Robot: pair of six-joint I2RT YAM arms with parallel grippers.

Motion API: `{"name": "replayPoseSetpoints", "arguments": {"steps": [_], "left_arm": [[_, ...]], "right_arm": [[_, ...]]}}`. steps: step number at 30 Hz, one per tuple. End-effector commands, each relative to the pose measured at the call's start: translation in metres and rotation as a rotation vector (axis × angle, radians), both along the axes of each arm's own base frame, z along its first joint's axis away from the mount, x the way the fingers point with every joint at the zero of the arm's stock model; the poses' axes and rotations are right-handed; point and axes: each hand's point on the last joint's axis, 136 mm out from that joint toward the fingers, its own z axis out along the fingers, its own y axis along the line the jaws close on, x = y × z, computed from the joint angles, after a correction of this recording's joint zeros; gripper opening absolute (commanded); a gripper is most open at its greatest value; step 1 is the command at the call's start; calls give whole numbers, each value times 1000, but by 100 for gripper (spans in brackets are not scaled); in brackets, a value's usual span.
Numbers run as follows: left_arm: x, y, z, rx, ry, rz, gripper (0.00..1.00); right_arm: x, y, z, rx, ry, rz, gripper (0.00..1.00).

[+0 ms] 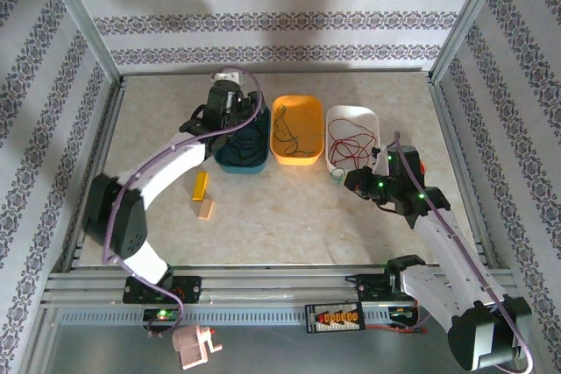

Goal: Untangle the cables

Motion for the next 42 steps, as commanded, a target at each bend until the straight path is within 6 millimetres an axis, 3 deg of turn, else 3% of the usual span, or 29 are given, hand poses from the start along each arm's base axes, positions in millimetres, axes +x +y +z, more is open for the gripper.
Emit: {"name": "replayPoseSetpoints", "arguments": {"steps": [1,6,9,15,23,26,31,35,36,39,42], "left_arm": [[-35,-27,14,-83,-28,-194,70],[-111,-92,19,-278,18,-650,70],[-147,-118,11,-288,52,-797,71],[-188,-158,-3,-272,77,-964,72],[-187,-179,-19,-268,133,-992,60],[-184,-180,-26,-245,157,-981,44],[-177,-178,-27,-233,139,-941,1],[-174,-174,-19,-242,103,-917,0],[-174,-173,-18,-246,100,-917,0],[-175,-170,-11,-296,98,-924,0],[-175,-165,-2,-400,88,-936,0]], "right_arm": [[3,22,35,103,-107,126,0],[0,42,60,219,-151,249,0],[-3,50,75,263,-179,311,0],[-6,58,86,277,-192,348,1],[-11,72,82,236,-195,369,1],[-12,75,85,231,-207,379,1],[-11,74,84,209,-212,368,1],[-1,59,75,128,-209,275,1],[3,52,73,109,-210,234,4],[14,32,64,101,-187,116,38],[16,27,58,146,-166,98,46]]}}
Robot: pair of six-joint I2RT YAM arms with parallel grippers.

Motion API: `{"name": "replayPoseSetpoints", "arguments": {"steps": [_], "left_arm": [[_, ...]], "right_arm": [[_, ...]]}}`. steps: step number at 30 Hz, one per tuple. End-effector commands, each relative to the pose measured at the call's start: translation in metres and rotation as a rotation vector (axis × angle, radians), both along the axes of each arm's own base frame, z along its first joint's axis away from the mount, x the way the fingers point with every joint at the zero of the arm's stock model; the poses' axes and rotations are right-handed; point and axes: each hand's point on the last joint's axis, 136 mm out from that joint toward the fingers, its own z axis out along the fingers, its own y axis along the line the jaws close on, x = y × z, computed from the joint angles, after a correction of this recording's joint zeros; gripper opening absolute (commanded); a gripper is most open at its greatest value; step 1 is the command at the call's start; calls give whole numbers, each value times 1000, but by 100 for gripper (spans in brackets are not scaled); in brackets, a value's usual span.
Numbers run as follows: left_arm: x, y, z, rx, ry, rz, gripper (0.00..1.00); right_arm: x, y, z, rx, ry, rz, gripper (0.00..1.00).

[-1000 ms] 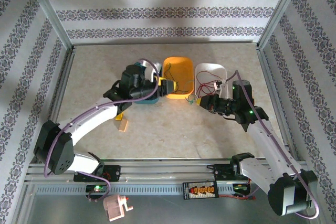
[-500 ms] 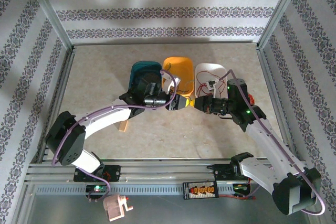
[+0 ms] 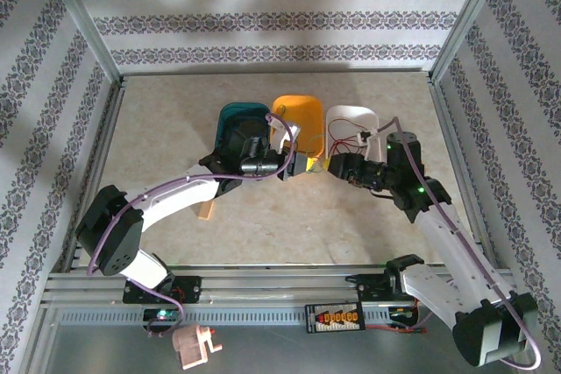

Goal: Untangle the cables

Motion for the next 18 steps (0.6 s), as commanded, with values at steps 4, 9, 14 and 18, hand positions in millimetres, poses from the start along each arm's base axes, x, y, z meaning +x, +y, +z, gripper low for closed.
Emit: {"name": "replayPoseSetpoints", "arguments": {"steps": [4,9,14,18], "left_arm": [[-8,4,49,-256,-6,-63,0],[-10,1,55,-284,-1,-96,0],[-11,-1,58,-305,2,-108,0],[-11,-3,62,-327,7,-118,0]], "right_arm": [[6,-3,-17,47,41,-22,46],[3,9,0,152,-13,48,45],[-1,17,16,201,-53,100,44],[1,22,19,218,-65,115,42]]}}
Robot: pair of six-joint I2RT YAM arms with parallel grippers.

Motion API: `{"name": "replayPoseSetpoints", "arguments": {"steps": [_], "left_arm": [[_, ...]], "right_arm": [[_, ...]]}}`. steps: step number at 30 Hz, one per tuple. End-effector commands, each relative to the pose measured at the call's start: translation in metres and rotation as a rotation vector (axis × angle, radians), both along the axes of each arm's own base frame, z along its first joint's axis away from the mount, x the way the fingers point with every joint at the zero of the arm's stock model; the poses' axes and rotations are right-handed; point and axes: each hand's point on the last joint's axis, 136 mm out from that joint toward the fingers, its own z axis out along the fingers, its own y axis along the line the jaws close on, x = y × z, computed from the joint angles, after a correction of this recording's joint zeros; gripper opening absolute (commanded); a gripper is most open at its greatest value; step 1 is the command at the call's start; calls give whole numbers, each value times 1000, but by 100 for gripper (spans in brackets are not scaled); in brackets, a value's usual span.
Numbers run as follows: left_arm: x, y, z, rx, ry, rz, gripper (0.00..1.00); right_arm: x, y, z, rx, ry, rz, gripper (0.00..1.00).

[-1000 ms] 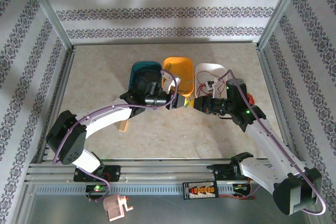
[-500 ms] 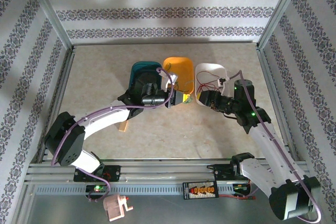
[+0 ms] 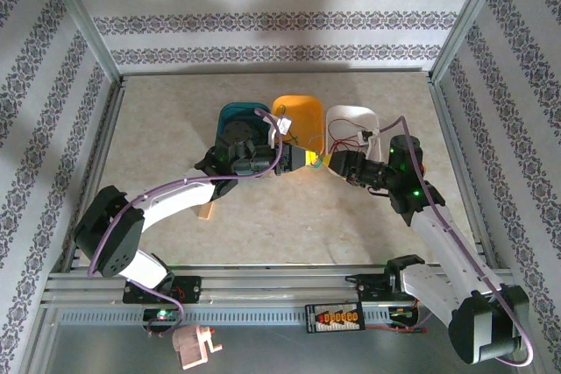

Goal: Untangle the cables

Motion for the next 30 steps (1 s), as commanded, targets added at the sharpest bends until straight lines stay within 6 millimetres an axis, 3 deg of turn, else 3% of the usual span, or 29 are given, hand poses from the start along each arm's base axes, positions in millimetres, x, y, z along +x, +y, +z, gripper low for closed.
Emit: {"name": "replayPoseSetpoints", "arguments": {"steps": [1,14,17,20,25,30], "left_arm": [[1,-2,17,-64,-30,-26,0],[3,-4,14,-64,-17,-27,0],[3,-4,13,-64,-15,-24,0],[8,0,14,-56,-26,17,0],[24,19,10,-10,-61,179,0],[47,57,17,-35,-94,413,0]], "right_arm": [[-2,12,16,48,-54,56,40],[-6,35,26,60,-91,109,27],[-3,34,26,50,-104,80,12],[6,22,23,28,-102,-9,0],[19,-10,-2,-30,-34,-202,0],[19,-37,-30,-103,33,-370,0]]}}
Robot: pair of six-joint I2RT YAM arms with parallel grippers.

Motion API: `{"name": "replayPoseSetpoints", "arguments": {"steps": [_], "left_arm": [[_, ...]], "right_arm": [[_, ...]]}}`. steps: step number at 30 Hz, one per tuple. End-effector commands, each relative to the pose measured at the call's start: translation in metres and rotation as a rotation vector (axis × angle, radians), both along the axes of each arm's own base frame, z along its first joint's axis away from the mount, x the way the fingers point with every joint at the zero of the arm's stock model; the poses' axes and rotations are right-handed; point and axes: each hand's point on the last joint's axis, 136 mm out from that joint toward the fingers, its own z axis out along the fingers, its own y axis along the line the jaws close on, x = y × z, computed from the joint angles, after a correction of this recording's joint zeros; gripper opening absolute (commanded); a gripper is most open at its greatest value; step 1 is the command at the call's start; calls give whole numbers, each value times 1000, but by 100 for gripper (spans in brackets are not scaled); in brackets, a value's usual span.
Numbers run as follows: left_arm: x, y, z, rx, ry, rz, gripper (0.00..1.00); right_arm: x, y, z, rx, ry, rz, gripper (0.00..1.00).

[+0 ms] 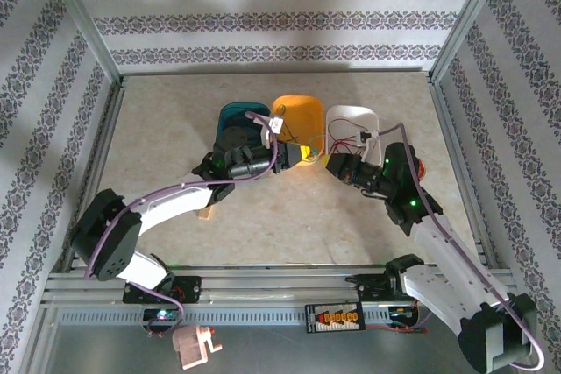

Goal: Untangle the cables

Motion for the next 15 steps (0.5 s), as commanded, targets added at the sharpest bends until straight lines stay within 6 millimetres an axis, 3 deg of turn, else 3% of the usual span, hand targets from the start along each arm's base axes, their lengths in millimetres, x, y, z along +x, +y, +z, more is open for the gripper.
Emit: {"name": "replayPoseSetpoints", "arguments": {"steps": [1,5,9,12,15], "left_arm": [[26,41,27,-38,-101,231,0],[32,56,30,-55,-124,326,0],[31,52,26,-43,-112,302,0],[29,46,26,-55,-108,266,0],[26,35,25,-46,-92,200,0]], "right_arm": [[14,-40,-39,-78,111,-251,0],[10,-53,-53,-97,144,-326,0],[7,-53,-56,-103,149,-322,0],[6,-43,-52,-90,128,-261,0],[5,-21,-35,-62,74,-139,15]]}}
